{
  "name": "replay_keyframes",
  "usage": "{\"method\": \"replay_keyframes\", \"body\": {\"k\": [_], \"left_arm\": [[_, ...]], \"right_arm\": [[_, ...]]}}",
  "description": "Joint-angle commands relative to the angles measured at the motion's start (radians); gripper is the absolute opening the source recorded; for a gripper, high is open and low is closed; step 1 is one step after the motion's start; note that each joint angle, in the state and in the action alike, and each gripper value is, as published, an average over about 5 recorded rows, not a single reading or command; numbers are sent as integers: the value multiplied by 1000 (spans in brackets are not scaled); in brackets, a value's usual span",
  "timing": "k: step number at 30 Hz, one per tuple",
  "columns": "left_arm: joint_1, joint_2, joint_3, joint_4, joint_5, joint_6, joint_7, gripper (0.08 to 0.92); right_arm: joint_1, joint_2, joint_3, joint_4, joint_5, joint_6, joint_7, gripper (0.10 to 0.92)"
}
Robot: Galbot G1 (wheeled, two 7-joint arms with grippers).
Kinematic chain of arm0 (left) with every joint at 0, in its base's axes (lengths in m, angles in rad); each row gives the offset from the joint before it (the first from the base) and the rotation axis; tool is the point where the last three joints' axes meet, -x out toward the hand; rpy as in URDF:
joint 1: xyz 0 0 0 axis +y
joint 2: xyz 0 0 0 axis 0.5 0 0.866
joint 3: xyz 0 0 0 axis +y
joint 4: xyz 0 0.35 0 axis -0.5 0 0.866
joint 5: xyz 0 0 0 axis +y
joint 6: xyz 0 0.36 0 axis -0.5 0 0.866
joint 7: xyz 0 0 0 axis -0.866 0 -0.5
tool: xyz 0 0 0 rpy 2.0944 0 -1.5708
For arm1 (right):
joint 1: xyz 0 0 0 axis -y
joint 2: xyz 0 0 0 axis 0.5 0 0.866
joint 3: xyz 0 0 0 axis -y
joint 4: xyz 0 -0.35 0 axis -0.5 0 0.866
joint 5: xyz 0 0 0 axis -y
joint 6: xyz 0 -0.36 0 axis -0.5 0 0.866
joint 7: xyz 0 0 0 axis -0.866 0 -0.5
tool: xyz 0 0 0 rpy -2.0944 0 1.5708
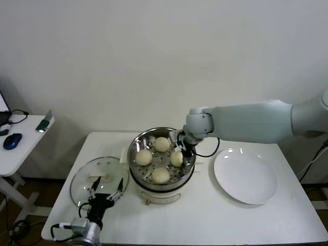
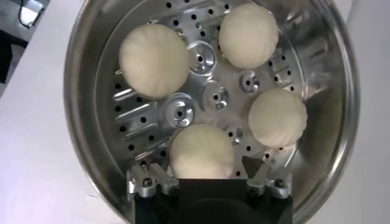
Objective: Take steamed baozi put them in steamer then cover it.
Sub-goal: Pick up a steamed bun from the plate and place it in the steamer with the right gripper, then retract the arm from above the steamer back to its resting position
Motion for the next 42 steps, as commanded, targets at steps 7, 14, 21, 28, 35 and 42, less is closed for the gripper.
{"method": "replay_keyframes", "body": {"k": [7, 14, 21, 28, 35, 42], "left_arm": [[3, 3, -3, -4, 1, -12, -8, 823], [2, 15, -12, -6, 3, -15, -12, 823], [-2, 29, -14, -11, 2, -12, -12, 823], [-15, 52, -7, 1, 15, -22, -21, 823], [-41, 90, -11, 10, 61, -23, -19, 823], [-47, 133, -27, 30, 203, -66, -59, 823]], "right_arm": [[102, -120, 94, -25, 102, 89, -104, 823], [73, -373, 254, 77, 223, 56, -54, 823], [-386, -659, 760, 147, 319, 63, 445, 823], [-1127, -759, 1499, 180, 185, 208, 674, 823], [-1848, -621, 2193, 240, 32, 293, 665, 823], [-2198, -353, 2435, 288, -106, 455, 597, 823]]}}
